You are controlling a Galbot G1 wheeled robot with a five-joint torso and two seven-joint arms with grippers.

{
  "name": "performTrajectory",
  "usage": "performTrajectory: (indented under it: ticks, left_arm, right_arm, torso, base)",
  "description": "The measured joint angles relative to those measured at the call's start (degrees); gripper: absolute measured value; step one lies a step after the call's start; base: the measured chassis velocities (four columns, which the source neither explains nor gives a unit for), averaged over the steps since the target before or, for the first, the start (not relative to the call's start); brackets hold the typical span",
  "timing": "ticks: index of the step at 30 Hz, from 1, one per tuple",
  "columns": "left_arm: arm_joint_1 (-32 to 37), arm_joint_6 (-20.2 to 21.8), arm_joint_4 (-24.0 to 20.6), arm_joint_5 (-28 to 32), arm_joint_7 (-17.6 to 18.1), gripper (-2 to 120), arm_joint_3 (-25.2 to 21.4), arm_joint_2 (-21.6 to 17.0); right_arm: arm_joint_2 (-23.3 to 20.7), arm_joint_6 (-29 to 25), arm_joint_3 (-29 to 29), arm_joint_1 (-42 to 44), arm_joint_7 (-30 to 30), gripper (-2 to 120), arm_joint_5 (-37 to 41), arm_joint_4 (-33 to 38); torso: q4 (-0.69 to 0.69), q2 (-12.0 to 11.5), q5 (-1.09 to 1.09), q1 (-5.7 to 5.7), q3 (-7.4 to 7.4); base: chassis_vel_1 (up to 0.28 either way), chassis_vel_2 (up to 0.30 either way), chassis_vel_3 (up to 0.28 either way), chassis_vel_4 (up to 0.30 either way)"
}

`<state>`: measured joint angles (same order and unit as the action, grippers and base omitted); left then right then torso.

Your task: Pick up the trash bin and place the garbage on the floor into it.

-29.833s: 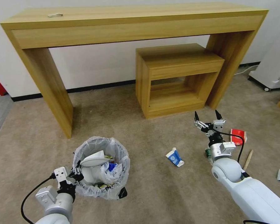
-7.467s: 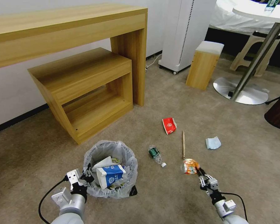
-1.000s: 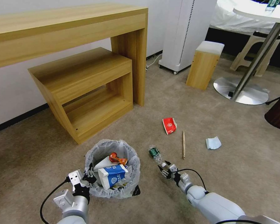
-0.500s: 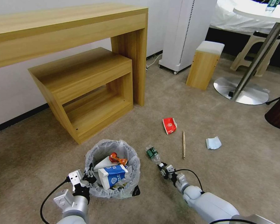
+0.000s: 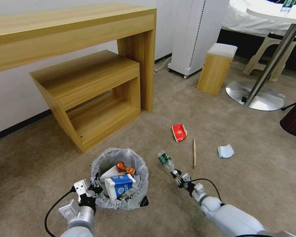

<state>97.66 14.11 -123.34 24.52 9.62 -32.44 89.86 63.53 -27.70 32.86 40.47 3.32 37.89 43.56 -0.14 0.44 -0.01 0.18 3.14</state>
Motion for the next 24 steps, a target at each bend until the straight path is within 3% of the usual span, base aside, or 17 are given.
performTrajectory:
  ticks: [13,20,24]
  left_arm:
    - [-0.2,0.0,0.3,0.3,0.0,1,0.0,-0.4]
    - [-0.8,-0.1,1.3,0.3,0.1,1,0.3,-0.4]
    - [-1.2,-0.1,1.7,0.5,0.2,1,0.2,-0.5]
  right_arm:
    - [3.3,0.5,-1.3,-0.2,-1.3,26,-2.8,-3.4]
    - [2.1,-0.6,-2.0,0.3,-1.6,26,-3.4,-2.6]
    - [-1.2,-3.4,-3.3,1.4,0.3,26,-3.1,1.1]
  torso:
    - [0.01,0.0,0.01,0.00,0.00]
    - [0.01,0.0,0.02,0.00,0.00]
    - [0.00,0.0,0.02,0.00,0.00]
  base:
    - [0.000,0.000,0.000,0.000]
    - [0.000,0.000,0.000,0.000]
    - [0.000,0.000,0.000,0.000]
